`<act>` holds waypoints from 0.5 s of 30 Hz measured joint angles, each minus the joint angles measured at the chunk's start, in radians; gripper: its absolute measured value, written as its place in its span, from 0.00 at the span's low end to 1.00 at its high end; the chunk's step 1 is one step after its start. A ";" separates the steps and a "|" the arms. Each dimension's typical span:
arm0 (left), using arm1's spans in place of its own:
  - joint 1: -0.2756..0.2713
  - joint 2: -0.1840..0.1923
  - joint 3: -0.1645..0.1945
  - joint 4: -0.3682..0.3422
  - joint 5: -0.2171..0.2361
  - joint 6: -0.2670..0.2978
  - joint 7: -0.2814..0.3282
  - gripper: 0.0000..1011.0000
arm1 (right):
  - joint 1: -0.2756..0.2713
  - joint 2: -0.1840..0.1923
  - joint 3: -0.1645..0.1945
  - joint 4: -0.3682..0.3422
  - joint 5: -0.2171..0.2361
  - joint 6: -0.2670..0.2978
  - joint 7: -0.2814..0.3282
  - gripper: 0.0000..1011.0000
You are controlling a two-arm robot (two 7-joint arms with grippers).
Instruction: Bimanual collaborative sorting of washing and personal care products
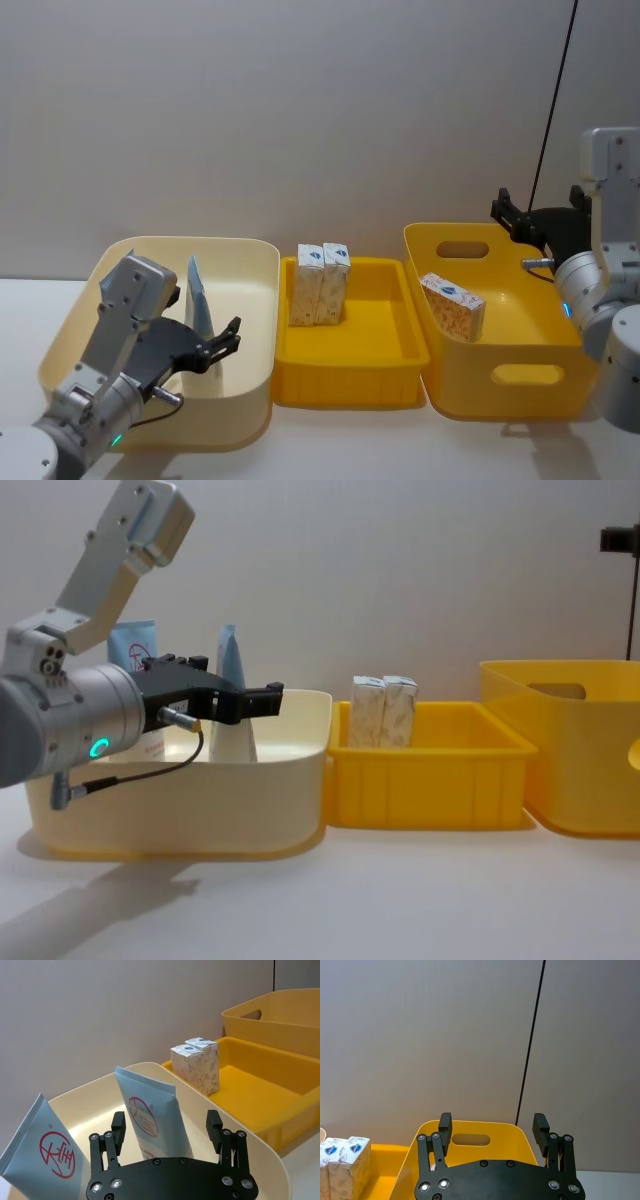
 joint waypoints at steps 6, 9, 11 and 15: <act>-0.022 -0.008 0.000 0.030 0.010 0.000 -0.007 0.99 | 0.000 0.000 0.000 0.000 0.000 0.000 0.000 0.99; -0.028 -0.009 0.000 0.038 0.013 0.001 -0.009 0.99 | 0.000 0.000 0.000 0.000 0.000 0.000 0.000 0.99; -0.034 -0.012 0.001 0.046 0.016 0.001 -0.011 0.99 | 0.000 0.000 0.000 0.000 0.000 0.000 0.000 0.99; -0.040 -0.014 0.001 0.055 0.019 0.001 -0.013 0.99 | 0.000 0.000 0.000 0.000 0.000 0.000 0.000 0.99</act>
